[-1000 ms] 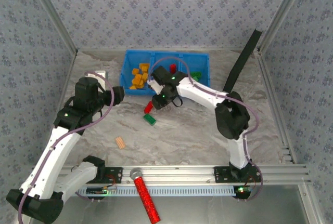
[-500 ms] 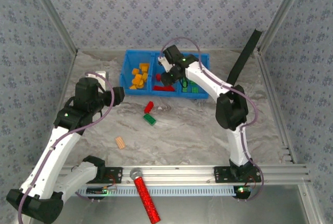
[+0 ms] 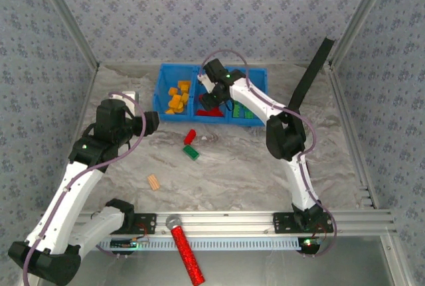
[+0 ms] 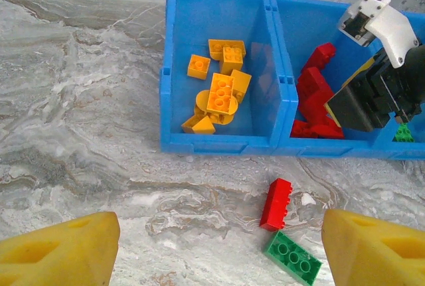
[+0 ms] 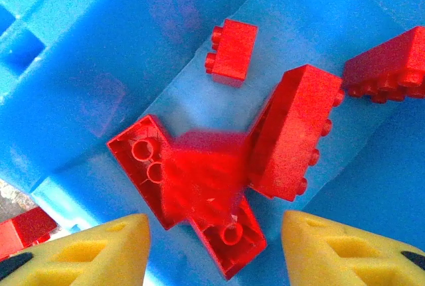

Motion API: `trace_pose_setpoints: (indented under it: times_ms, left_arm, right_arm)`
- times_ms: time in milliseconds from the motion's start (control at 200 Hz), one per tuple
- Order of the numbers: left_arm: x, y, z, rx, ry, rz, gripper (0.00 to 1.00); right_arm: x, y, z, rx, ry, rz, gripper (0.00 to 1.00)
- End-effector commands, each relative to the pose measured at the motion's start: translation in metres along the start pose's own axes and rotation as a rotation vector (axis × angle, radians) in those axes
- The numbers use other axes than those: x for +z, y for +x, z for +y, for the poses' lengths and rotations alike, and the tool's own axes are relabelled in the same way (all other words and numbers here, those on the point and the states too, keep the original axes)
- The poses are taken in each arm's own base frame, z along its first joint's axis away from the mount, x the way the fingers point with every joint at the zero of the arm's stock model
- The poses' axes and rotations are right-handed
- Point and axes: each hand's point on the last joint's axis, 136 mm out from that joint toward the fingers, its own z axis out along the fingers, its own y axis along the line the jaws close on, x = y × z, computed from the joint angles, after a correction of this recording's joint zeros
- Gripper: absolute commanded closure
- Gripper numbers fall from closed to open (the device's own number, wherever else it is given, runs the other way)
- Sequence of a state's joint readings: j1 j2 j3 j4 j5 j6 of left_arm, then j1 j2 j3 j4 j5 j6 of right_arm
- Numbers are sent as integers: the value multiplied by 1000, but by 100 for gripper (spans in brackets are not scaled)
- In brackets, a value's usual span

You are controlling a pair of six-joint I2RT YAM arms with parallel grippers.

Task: Sort the legos into containers by color
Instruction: Place the lego in the container, then pick up the lego from the center of the table.

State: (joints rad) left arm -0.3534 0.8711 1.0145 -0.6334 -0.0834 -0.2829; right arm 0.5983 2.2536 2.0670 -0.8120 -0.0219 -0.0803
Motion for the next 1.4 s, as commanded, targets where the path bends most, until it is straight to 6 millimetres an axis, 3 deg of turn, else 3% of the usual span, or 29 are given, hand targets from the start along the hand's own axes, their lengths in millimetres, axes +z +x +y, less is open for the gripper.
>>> trace_pose_setpoints:
  times_ms: [0, 180, 280, 405, 560, 740, 1199, 1304, 1394]
  left_arm:
    - [-10, -7, -2, -19, 15, -23, 20]
    - [-17, -8, 0, -15, 10, -34, 20]
    - [-21, -9, 0, -12, 11, -41, 19]
    - [-25, -9, 3, -12, 3, -58, 18]
    - [-30, -12, 4, -2, -1, -75, 15]
    - [-38, -17, 4, 4, 1, -102, 10]
    - [-37, -10, 5, -1, 5, -94, 8]
    - [-36, -8, 6, -1, 3, -88, 7]
    - [-36, -8, 5, 0, 5, -91, 7]
  right_arm:
    - [3, 6, 0, -13, 1, 38, 43]
    - [-19, -3, 14, -80, -11, -16, 43]
    - [-39, -1, 39, -157, -44, -64, 41]
    - [-54, 20, 82, -185, -120, -56, 38]
    - [-47, 56, 132, -167, -201, 6, 32]
    - [-25, 78, 166, -127, -246, 38, 30]
    - [21, 109, 185, -171, -231, 150, 25]
    - [29, 115, 186, -186, -213, 172, 29]
    - [35, 120, 183, -195, -190, 193, 41]
